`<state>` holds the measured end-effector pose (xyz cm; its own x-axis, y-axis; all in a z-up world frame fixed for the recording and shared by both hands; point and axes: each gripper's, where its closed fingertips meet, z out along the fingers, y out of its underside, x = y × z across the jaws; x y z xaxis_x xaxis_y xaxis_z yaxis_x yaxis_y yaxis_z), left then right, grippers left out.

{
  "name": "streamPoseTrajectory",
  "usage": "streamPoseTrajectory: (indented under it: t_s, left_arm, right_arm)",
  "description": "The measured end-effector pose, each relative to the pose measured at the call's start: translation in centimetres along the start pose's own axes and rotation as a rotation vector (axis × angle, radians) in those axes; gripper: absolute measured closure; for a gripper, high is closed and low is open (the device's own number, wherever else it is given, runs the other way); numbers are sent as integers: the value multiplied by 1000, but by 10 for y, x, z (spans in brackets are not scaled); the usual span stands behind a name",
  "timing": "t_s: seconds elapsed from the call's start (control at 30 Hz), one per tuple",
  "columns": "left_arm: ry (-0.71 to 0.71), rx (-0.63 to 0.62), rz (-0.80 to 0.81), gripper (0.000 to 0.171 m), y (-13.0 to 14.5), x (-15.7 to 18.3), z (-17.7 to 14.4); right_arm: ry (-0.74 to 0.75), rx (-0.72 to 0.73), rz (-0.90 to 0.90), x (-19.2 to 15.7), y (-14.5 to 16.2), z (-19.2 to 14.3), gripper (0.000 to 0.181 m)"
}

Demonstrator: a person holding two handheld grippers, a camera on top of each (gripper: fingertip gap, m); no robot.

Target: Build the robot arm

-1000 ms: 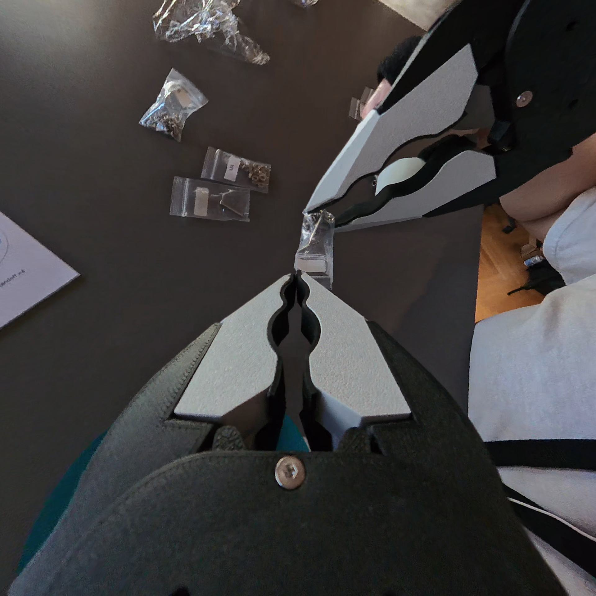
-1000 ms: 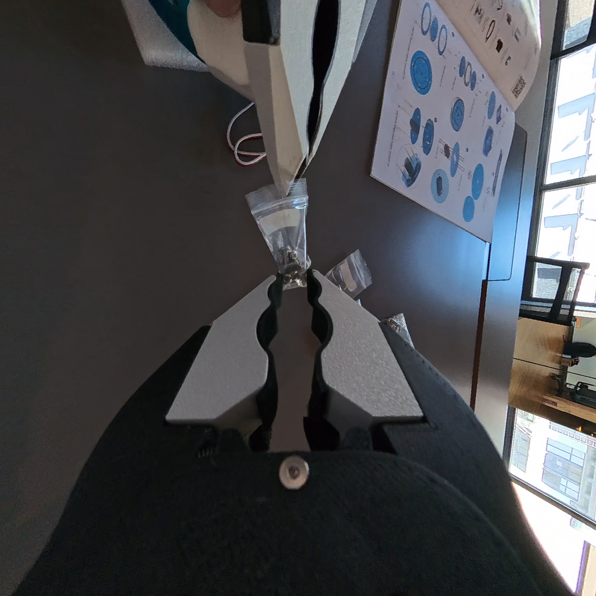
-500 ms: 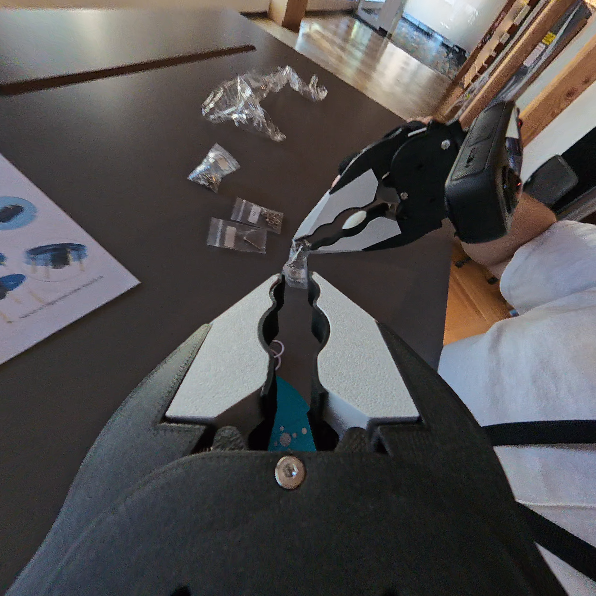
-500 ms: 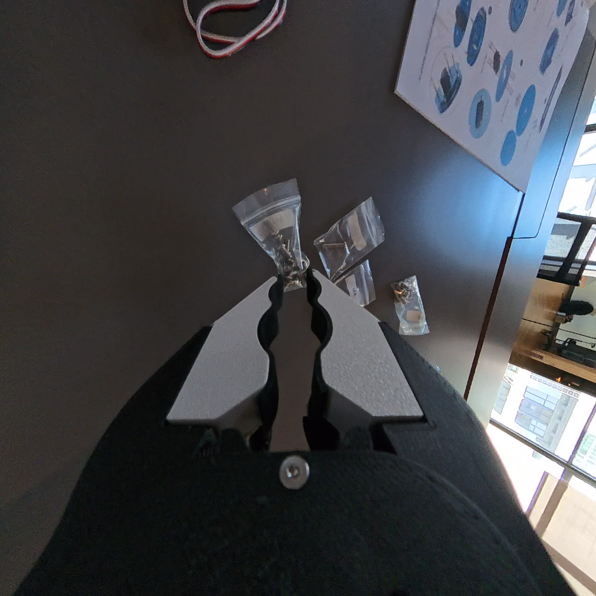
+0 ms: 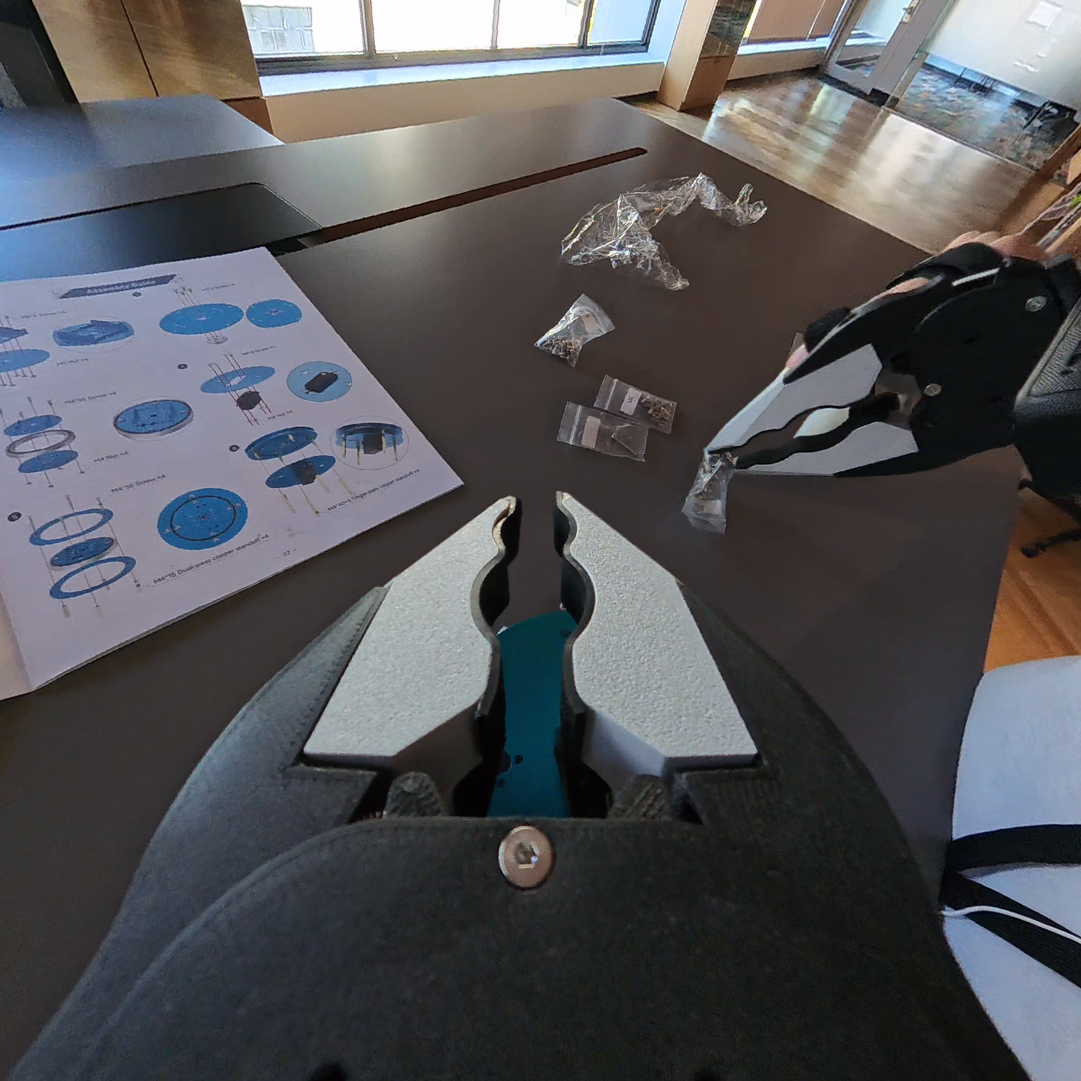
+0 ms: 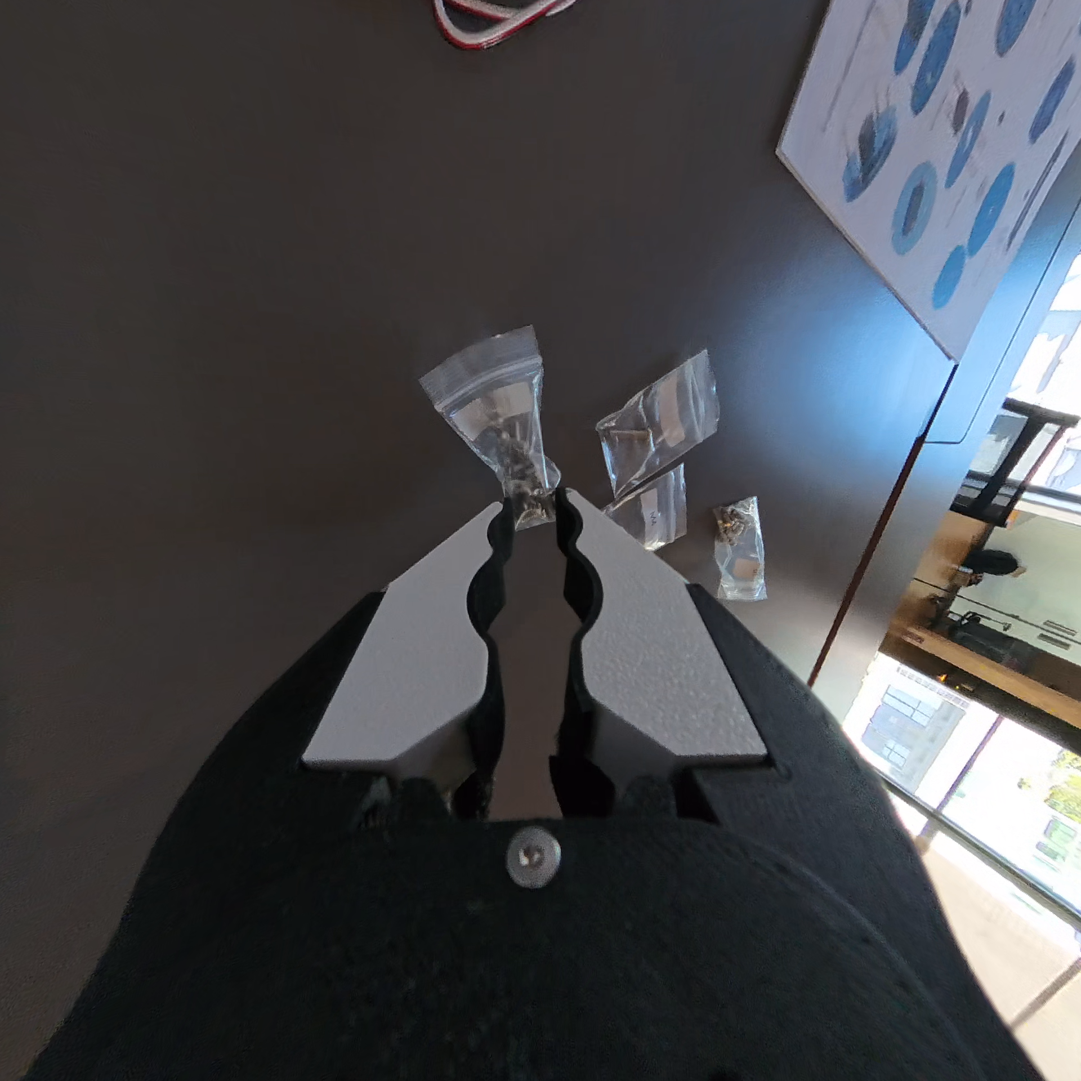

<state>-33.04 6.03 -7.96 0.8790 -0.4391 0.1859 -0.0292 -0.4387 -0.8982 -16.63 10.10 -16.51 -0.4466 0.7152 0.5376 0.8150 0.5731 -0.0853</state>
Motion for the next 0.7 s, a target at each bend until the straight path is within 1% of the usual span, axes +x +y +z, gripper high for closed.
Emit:
streamPoseTrajectory:
  t_s: [0.1, 0.2, 0.27, 0.37, 0.47, 0.57, 0.63, 0.7]
  left_arm:
    - [16, -5, -10, 161, 2, 2, 1]
    - [15, -7, -14, 161, 3, 2, 1]
    - [16, -4, -19, 161, 2, 2, 1]
    - [14, -5, -19, 161, 3, 1, 1]
    - [16, -11, -17, 161, 4, 2, 2]
    - [17, -22, -18, 161, 7, 2, 4]
    - [20, -30, -18, 161, 8, 2, 6]
    - [18, -32, -16, 161, 9, 3, 6]
  right_arm:
    - [-29, -47, 38, 1, 12, 4, 168]
    - [-30, -29, 15, -1, 7, 2, 169]
    - [-47, -32, 43, 0, 10, 4, 169]
    - [-32, -36, 17, 0, 10, 3, 169]
    - [-47, -42, 52, 1, 14, 6, 169]
    - [-33, -28, 16, 1, 10, 5, 169]
    - [-43, -41, 49, 4, 16, 8, 169]
    - [-38, -38, 38, 3, 14, 7, 169]
